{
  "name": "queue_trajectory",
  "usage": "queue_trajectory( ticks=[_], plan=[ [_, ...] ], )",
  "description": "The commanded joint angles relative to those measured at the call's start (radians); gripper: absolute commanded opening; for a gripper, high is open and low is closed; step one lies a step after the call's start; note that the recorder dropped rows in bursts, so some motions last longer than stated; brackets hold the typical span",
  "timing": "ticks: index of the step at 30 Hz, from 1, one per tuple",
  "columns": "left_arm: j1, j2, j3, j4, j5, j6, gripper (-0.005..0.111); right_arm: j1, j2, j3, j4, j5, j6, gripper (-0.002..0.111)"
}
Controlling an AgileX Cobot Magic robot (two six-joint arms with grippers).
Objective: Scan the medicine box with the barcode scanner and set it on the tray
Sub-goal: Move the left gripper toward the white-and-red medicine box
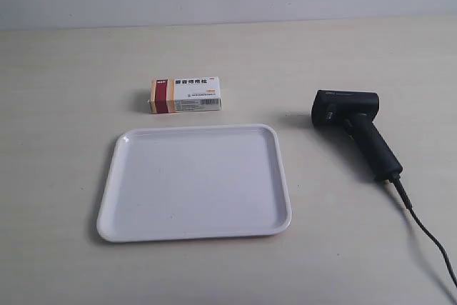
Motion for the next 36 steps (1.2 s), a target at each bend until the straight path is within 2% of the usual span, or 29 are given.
queue_trajectory(
  ticks=[1, 4, 8, 13, 17, 22, 24, 27, 29, 31, 34, 36],
  plan=[
    [0.003, -0.006, 0.0, -0.074, -0.015, -0.055, 0.002, -0.007, -0.007, 0.004, -0.009, -0.003, -0.003, 0.0],
    [0.003, -0.006, 0.0, -0.079, -0.049, -0.065, 0.002, -0.007, -0.007, 0.004, -0.007, -0.003, -0.003, 0.0],
    [0.003, -0.006, 0.0, -0.201, -0.103, -0.102, 0.002, -0.007, -0.007, 0.004, -0.007, -0.003, -0.003, 0.0],
    [0.003, -0.006, 0.0, -0.277, -0.187, -0.116, 0.002, -0.007, -0.007, 0.004, 0.0, -0.011, 0.0, 0.0],
    [0.003, -0.006, 0.0, -0.356, -0.342, -0.12, 0.002, -0.007, -0.007, 0.004, 0.115, -0.054, 0.0, 0.0],
    [0.003, 0.017, -0.02, -0.314, -0.616, -0.109, 0.0, -0.007, -0.007, 0.004, 0.259, -0.168, 0.0, 0.0],
    [0.003, 0.098, -0.068, -0.314, -0.669, -0.072, 0.0, -0.007, -0.007, -0.003, 0.259, -0.168, -0.004, 0.0],
    [0.003, 0.345, -0.173, -0.314, -0.667, -0.015, 0.0, -0.007, -0.004, -0.049, 0.252, -0.168, -0.007, 0.0],
    [0.003, 0.56, -0.26, -0.298, -0.626, -0.017, 0.0, -0.007, 0.038, -0.078, 0.252, -0.168, -0.007, 0.0],
    [0.003, 0.768, -0.36, -0.215, -0.566, -0.033, 0.0, -0.007, 0.097, -0.096, 0.252, -0.154, -0.012, 0.0],
    [-0.006, 1.081, -0.545, -0.101, -0.361, -0.034, 0.0, -0.007, 0.232, -0.107, 0.252, -0.141, -0.037, 0.0],
    [-0.035, 1.276, -0.701, -0.088, -0.154, -0.005, 0.0, -0.007, 0.356, -0.126, 0.25, -0.133, -0.061, 0.0]
  ],
)
